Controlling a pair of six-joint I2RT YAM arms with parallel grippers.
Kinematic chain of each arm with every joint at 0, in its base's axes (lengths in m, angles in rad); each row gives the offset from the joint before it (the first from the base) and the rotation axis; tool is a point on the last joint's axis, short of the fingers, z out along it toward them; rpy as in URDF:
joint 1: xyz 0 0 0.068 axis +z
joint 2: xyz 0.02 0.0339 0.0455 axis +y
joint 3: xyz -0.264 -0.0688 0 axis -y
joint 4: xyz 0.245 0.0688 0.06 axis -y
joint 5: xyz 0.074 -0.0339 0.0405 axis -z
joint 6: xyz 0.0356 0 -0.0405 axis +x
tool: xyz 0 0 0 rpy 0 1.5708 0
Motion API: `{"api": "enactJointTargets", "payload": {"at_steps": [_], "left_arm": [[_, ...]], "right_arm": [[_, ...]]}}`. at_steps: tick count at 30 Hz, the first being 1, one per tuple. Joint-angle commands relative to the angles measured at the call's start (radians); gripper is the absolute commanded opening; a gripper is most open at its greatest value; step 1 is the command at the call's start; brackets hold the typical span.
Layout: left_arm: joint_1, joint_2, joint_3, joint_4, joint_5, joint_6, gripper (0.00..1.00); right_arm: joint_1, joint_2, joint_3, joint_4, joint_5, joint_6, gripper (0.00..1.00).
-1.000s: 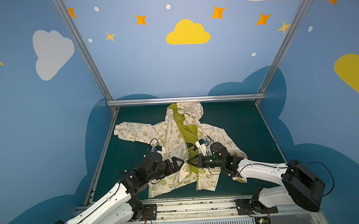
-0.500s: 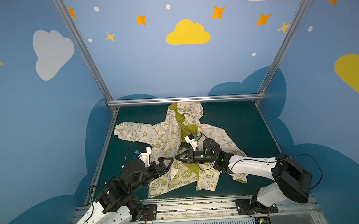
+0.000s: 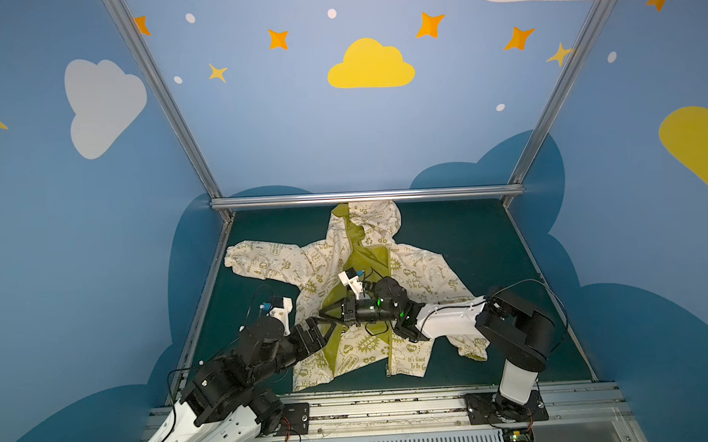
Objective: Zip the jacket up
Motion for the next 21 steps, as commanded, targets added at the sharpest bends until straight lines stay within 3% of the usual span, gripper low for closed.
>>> {"api": "enactJointTargets", "payload": {"at_steps": [1,6,12,15,18,21], "left_arm": [[0.004,-0.016,0.011,-0.049,-0.027,0.028,0.99],[0.004,-0.022,-0.135,0.290,0.092,-0.060,0.99],[0.004,0.046,-0.170,0.474,0.158,-0.091,0.99],[0.005,0.047,-0.235,0.590,0.137,-0.135,0.99],[0.008,0.004,-0.350,0.694,0.042,-0.231,0.99],[0.007,-0.050,-0.384,0.688,-0.025,-0.240,0.99]], "right_arm": [[0.009,0.022,0.027,0.096,-0.007,0.019,0.00],[0.011,0.047,0.040,0.129,-0.006,0.036,0.00],[0.009,0.009,0.031,0.077,0.001,0.014,0.00],[0.006,-0.001,0.014,0.099,0.003,0.023,0.00],[0.000,-0.014,-0.002,0.083,0.004,0.018,0.00],[-0.007,-0.023,-0.028,0.097,0.012,0.025,0.00]]}}
